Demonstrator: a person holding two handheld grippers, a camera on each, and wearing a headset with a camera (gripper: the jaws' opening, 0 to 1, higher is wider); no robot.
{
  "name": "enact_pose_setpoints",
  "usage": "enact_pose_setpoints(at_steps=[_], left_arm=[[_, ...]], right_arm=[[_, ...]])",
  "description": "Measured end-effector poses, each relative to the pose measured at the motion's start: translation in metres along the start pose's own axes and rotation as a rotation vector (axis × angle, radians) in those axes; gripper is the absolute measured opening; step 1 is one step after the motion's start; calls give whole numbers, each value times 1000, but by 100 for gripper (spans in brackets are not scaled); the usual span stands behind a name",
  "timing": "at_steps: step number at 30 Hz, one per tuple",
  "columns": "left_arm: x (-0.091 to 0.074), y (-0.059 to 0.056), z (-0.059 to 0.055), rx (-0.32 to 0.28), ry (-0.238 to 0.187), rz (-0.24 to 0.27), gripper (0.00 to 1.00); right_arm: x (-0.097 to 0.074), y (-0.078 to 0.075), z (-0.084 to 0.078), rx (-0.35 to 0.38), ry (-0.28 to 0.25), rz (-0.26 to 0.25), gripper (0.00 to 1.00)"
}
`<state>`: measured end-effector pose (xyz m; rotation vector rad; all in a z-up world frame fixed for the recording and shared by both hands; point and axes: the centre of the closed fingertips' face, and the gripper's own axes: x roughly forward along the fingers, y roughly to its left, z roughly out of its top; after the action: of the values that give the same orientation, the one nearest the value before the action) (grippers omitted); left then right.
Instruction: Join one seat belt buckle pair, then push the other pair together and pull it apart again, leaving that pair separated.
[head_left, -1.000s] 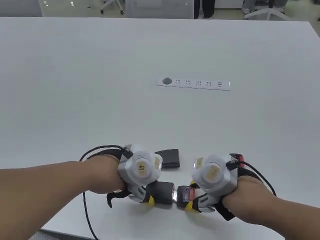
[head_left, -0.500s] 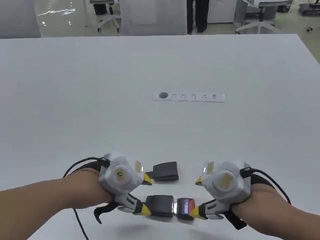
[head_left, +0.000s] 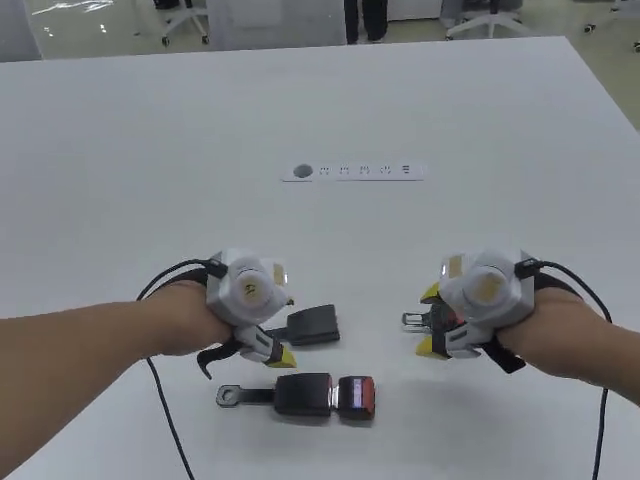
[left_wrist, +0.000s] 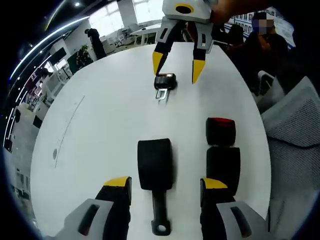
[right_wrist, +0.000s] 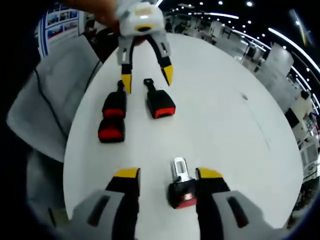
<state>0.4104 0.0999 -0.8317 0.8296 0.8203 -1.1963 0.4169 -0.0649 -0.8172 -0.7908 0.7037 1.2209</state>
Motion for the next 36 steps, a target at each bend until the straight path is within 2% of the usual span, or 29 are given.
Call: enact_pose_setpoints(at_steps=[2, 4, 5, 8, 10, 12, 18, 19, 26, 29, 32, 36], left_arm=[[7, 3, 1, 3, 7, -21, 57], [13, 5, 0, 1, 18, -39, 56], [16, 5, 0, 1, 20, -43, 55], [24, 10, -2, 10, 32, -41, 53], [28, 8, -3, 11, 42, -54, 53], [28, 4, -1, 15, 37, -72, 47], [29, 7, 5, 4, 22, -93, 34], [29, 5, 5, 4, 20, -96, 34], [30, 6, 4, 26, 25, -92, 34], [30, 5, 5, 38, 32, -97, 34], [31, 6, 4, 42, 33, -94, 33], [30, 5, 4, 48, 33, -87, 33]], right_arm=[[2, -10, -17, 3, 41, -11, 50], [4, -14, -30, 26, 63, 0, 49], [4, -19, -34, 17, 68, -10, 51], [6, -22, -39, 39, 69, 7, 50], [11, -23, -43, 30, 80, 18, 49], [15, -22, -43, 36, 76, 41, 46], [19, -17, -43, 20, 92, 93, 34], [19, -15, -41, 29, 89, 123, 34], [34, -9, -24, -6, 64, 148, 34], [39, -2, -11, -25, 56, 169, 34], [48, 4, 2, -60, 68, 169, 34], [57, 6, 15, -50, 79, 155, 33]])
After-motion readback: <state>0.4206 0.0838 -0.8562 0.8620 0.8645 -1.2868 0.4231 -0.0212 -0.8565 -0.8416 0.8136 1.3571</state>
